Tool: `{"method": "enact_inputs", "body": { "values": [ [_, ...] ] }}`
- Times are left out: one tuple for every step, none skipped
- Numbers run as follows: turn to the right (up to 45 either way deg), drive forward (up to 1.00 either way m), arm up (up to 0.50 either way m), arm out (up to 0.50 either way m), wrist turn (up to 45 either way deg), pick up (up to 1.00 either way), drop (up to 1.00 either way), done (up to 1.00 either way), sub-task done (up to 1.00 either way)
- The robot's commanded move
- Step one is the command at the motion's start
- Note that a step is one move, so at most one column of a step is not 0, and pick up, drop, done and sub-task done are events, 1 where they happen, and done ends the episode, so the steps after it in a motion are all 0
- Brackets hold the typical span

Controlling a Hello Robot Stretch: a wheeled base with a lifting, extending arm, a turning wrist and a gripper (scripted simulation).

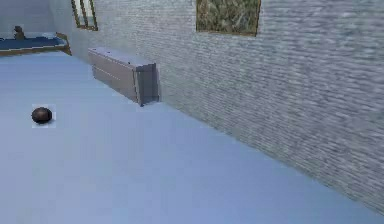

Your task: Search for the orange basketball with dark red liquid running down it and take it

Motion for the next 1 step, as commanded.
{"method": "enact_inputs", "body": {
  "values": [
    [-39.0, 0.0, 0.0, 0.0, 0.0, 0.0, 0.0, 0.0, 0.0]
  ]
}}
